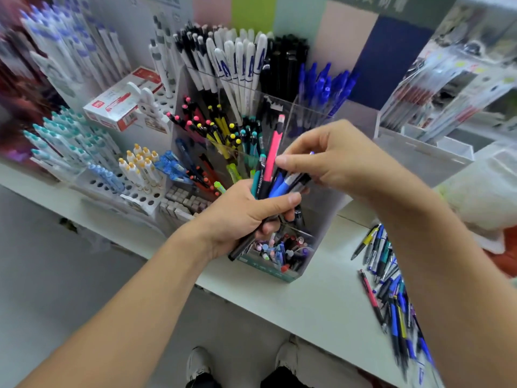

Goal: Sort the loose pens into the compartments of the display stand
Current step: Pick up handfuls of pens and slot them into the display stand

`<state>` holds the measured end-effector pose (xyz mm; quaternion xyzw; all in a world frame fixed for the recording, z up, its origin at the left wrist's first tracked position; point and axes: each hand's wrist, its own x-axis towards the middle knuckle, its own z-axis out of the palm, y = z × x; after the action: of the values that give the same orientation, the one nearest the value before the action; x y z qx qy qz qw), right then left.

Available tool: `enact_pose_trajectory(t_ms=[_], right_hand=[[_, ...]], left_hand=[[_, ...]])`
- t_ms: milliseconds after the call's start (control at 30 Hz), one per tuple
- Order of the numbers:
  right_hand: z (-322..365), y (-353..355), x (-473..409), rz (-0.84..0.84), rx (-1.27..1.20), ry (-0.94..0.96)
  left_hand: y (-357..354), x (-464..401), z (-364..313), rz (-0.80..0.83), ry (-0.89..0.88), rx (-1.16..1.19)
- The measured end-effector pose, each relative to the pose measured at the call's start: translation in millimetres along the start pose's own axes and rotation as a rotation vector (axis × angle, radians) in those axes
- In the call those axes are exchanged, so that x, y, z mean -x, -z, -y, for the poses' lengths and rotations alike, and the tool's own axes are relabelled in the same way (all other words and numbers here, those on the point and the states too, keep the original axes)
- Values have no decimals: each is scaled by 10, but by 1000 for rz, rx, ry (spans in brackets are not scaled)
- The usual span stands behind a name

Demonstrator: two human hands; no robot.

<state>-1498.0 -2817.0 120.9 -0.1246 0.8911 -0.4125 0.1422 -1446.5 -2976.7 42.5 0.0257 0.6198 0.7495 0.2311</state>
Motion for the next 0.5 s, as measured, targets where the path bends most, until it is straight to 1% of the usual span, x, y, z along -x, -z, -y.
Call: enact_pose_trajectory(t_ms=[33, 67, 133, 167, 200, 300, 333, 367, 433, 500], right_hand=[[-64, 14, -6, 59, -114, -30], [-112, 29, -11, 128, -156, -46], [-180, 48, 8, 222, -140, -52], [-208, 71, 15, 218, -133, -47], [-228, 114, 27, 173, -137, -37], [-264, 337, 81, -70, -133, 33], [-277, 404, 96, -115, -130, 64], [-288, 444, 101, -126, -129, 88], [-290, 427, 90, -81, -150, 103], [-255, 307, 70, -3, -292, 82]], left_hand=[[5, 7, 20, 27, 12, -25], [11, 11, 37, 53, 20, -45], [14, 19, 85, 109, 37, -97], [15, 18, 89, 115, 46, -102], [-1, 33, 60, 119, 56, -88], [2, 36, 52, 80, 76, -71], [10, 37, 63, 49, 73, -67], [24, 41, 72, 36, 62, -64], [39, 32, 70, 25, 45, -98], [73, 35, 66, 19, 11, -125]])
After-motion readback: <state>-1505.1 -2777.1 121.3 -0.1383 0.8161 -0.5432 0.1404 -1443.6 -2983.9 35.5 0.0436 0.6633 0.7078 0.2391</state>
